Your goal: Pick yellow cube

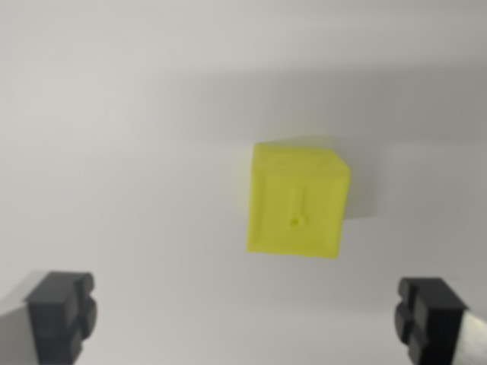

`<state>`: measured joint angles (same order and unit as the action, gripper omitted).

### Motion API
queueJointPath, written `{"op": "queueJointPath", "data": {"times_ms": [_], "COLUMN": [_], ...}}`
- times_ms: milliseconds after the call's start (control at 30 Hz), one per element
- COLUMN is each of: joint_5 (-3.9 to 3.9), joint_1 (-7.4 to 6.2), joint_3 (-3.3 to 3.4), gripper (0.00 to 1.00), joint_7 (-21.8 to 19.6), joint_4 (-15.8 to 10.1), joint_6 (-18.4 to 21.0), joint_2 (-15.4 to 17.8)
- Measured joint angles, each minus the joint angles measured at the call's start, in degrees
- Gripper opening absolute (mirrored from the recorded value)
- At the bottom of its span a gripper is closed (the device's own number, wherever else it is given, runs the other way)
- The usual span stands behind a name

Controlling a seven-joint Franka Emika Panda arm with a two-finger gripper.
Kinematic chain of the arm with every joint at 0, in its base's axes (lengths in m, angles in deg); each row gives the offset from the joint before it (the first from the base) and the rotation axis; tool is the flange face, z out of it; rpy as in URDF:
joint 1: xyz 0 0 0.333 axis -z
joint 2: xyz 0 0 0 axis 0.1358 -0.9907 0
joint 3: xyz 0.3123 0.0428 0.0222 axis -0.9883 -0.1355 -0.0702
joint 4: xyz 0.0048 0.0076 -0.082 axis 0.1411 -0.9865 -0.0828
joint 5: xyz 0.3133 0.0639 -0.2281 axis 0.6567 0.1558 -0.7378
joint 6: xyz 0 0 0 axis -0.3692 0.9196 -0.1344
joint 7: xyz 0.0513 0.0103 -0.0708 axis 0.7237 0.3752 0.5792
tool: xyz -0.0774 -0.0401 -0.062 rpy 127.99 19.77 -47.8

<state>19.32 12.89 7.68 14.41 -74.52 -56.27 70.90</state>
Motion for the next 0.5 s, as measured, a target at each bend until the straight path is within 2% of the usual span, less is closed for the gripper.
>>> {"op": "queueJointPath", "data": {"times_ms": [500], "joint_5": [0.55], "joint_1": [1.10], "joint_3": [0.00], "gripper": [1.00], "joint_7": [1.51], "joint_4": [-2.02], "joint_6": [-5.97], "joint_2": [-3.50]}}
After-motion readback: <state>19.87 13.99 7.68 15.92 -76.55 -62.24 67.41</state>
